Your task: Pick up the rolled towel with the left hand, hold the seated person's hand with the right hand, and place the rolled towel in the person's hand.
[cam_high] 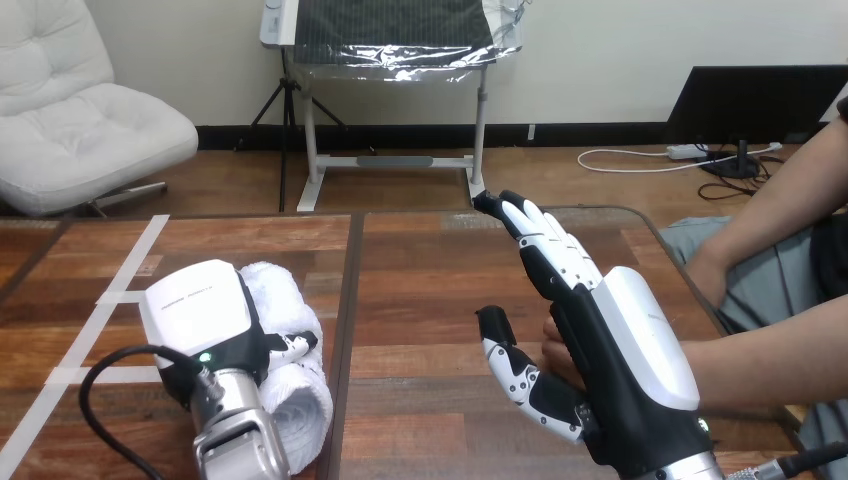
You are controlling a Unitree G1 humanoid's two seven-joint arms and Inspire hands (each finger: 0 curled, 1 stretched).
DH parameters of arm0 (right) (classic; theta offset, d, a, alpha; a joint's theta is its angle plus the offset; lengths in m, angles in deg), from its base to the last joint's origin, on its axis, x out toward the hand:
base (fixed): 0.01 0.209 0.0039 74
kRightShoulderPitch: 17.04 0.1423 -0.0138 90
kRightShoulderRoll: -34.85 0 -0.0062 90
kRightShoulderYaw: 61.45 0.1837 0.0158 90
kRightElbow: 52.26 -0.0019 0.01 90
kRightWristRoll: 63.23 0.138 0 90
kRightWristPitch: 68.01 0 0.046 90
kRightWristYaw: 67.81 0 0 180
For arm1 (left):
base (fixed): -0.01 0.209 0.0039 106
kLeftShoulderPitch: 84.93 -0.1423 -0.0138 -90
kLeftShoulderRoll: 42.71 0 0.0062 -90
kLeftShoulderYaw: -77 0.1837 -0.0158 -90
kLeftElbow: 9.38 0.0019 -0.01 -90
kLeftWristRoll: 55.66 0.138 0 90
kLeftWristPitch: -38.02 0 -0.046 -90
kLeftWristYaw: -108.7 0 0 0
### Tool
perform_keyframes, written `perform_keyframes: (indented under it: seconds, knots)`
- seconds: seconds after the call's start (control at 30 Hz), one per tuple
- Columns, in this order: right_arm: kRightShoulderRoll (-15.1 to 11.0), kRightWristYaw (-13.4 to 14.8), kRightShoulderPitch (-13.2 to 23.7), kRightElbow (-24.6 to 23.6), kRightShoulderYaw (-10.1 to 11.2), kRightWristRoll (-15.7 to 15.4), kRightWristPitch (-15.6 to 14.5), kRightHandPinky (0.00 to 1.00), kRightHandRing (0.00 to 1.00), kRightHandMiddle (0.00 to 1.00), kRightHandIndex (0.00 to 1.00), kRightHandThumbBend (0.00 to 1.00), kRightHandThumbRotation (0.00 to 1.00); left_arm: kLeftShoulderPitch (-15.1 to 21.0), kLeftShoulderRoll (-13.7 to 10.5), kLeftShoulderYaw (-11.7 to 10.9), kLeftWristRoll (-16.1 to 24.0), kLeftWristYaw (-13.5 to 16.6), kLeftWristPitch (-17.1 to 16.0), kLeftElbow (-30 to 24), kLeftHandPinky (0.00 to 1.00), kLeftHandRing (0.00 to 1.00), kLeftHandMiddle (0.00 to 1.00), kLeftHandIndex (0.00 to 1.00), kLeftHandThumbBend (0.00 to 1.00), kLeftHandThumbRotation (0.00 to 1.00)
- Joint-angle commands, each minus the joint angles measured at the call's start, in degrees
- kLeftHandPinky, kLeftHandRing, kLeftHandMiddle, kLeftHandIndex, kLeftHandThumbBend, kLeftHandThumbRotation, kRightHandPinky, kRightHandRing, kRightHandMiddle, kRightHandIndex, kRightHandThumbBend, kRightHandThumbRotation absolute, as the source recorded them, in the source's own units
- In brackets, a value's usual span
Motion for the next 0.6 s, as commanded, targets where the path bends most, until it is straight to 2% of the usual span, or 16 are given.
perform_keyframes:
  seconds: [0.0,0.27,0.4,0.47,0.57]
  knots:
    - [-0.33,-0.09,2.54,-1.87,0.80,0.73,0.44,1.00,1.00,0.98,0.94,0.07,0.00,-1.13,0.09,-0.26,-1.93,3.25,-3.56,0.90,0.17,0.20,0.27,0.49,0.77,0.00]
    - [-0.30,0.06,2.78,-1.66,0.78,0.65,0.42,1.00,1.00,0.97,0.93,0.07,0.00,-1.69,-0.48,-1.57,-5.52,8.76,-9.78,2.40,0.17,0.20,0.27,0.50,0.77,0.00]
    - [-0.36,0.17,2.80,-1.61,0.79,0.60,0.44,1.00,1.00,0.97,0.93,0.07,0.00,-2.25,-0.87,-2.50,-7.92,11.60,-14.68,3.04,0.17,0.20,0.26,0.51,0.77,0.00]
    - [-0.39,0.24,2.81,-1.55,0.78,0.63,0.43,1.00,1.00,0.97,0.93,0.07,0.00,-2.36,-1.12,-2.70,-8.76,12.21,-16.33,3.37,0.17,0.20,0.27,0.51,0.76,0.00]
    - [-0.33,0.25,2.72,-1.62,0.75,0.78,0.31,1.00,1.00,0.97,0.93,0.07,0.00,-2.86,-1.79,-3.29,-10.95,13.29,-20.89,3.73,0.17,0.20,0.28,0.52,0.74,0.00]
